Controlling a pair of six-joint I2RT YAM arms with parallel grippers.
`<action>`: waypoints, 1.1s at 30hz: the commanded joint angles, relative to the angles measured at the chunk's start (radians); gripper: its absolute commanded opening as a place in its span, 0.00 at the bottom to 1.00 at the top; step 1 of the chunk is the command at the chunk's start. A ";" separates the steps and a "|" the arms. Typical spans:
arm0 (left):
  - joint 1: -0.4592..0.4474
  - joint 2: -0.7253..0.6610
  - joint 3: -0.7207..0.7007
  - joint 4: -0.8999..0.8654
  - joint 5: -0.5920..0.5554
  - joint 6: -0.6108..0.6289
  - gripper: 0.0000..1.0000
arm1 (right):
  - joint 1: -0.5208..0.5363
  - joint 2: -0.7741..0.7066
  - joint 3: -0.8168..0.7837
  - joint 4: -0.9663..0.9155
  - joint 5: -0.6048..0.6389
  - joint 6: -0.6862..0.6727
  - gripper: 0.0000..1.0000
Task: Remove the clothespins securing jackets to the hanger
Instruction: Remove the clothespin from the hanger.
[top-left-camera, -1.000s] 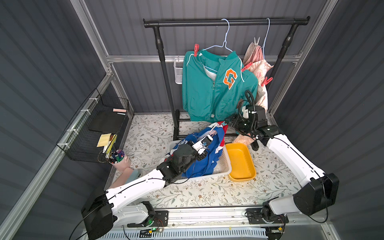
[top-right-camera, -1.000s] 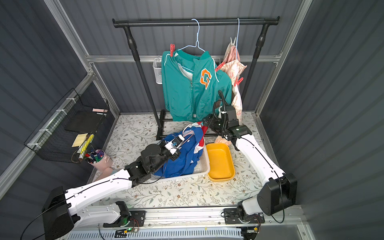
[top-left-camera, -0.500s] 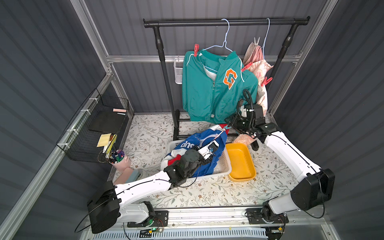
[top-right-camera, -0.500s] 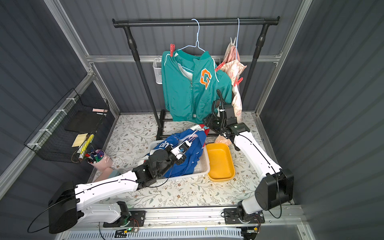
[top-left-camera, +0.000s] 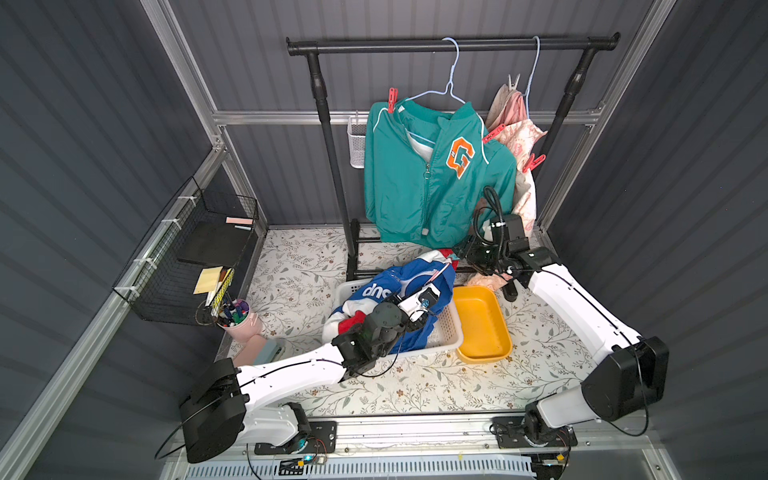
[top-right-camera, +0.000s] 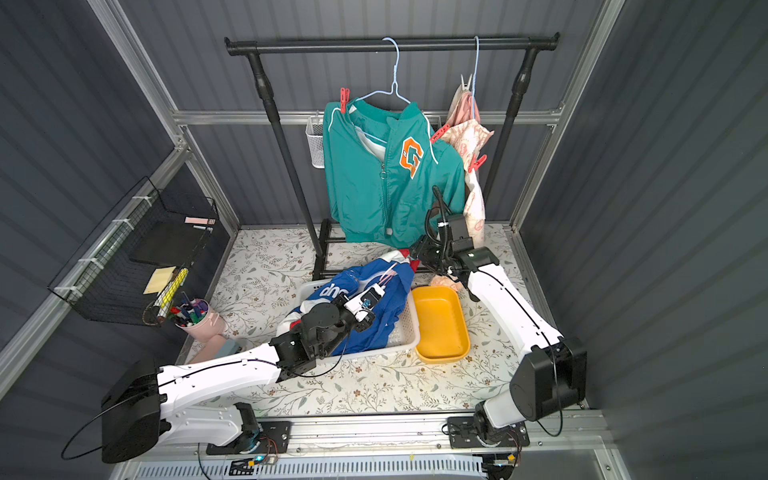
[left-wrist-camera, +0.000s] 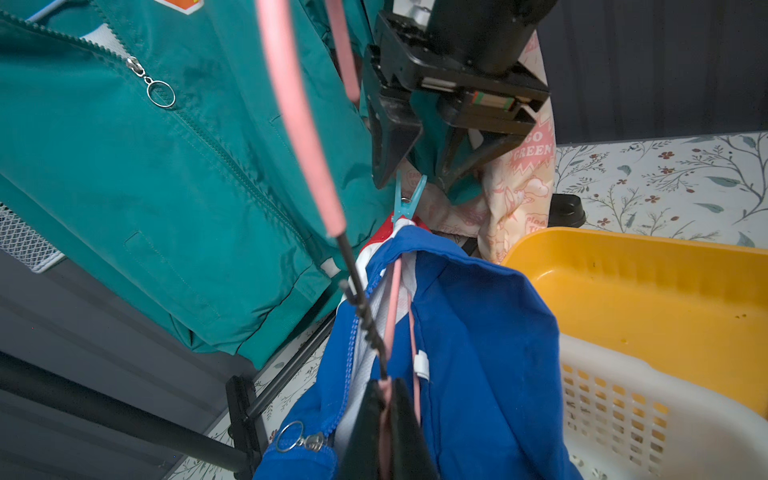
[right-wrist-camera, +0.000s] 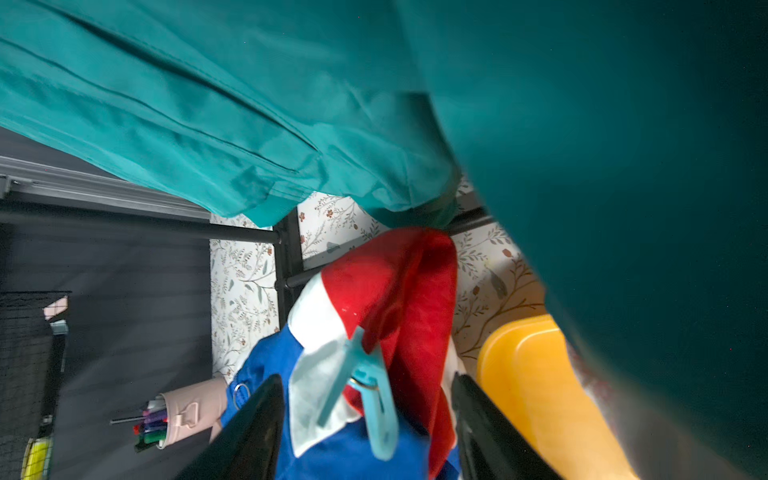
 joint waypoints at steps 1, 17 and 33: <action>-0.008 0.015 -0.007 0.042 -0.010 0.007 0.00 | -0.007 -0.016 -0.021 0.016 -0.015 0.036 0.67; -0.023 0.031 -0.026 0.095 -0.064 -0.012 0.00 | -0.007 0.024 -0.018 0.035 -0.063 0.106 0.48; -0.058 0.050 -0.056 0.138 -0.095 -0.012 0.00 | -0.023 0.034 -0.036 0.091 -0.098 0.163 0.32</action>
